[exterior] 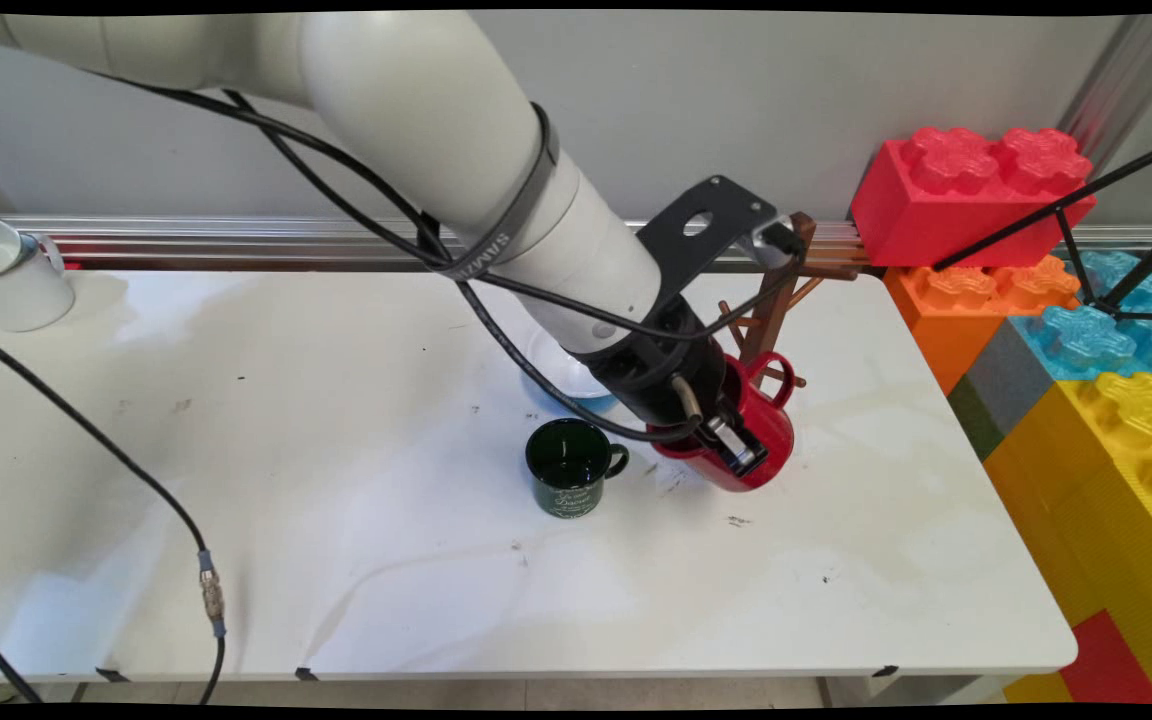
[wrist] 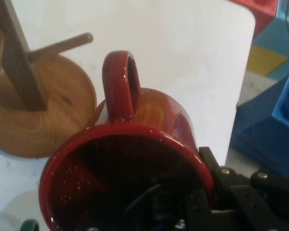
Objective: Place the picked object on the table
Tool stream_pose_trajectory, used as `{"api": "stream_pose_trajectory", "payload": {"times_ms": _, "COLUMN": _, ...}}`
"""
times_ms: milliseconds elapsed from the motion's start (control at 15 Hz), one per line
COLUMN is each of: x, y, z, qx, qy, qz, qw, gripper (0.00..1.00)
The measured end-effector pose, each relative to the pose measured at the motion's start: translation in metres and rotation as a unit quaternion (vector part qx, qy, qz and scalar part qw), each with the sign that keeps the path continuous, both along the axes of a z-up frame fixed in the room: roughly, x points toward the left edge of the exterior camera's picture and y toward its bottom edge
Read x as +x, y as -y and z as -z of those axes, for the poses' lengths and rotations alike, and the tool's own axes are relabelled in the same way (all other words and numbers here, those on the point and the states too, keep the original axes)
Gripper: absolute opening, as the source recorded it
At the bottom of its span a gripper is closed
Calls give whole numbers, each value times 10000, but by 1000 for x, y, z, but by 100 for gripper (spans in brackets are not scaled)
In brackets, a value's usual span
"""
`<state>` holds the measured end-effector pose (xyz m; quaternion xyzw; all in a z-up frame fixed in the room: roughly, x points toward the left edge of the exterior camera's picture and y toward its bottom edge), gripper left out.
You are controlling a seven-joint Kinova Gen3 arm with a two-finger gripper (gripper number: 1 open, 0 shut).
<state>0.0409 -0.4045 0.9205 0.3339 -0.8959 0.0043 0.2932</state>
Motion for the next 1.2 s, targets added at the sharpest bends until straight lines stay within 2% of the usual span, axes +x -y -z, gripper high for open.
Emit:
{"api": "stream_pose_trajectory", "payload": {"times_ms": 400, "x": -11, "y": -3, "z": 5, "qx": 34, "qy": 482, "qz": 294, "qw": 9984, "gripper": 0}}
{"api": "stream_pose_trajectory", "payload": {"times_ms": 733, "x": -24, "y": -8, "z": 14, "qx": 83, "qy": 892, "qz": 522, "qw": 9946, "gripper": 0}}
{"api": "stream_pose_trajectory", "payload": {"times_ms": 1200, "x": -36, "y": -7, "z": 27, "qx": 129, "qy": 1298, "qz": 659, "qw": 9893, "gripper": 0}}
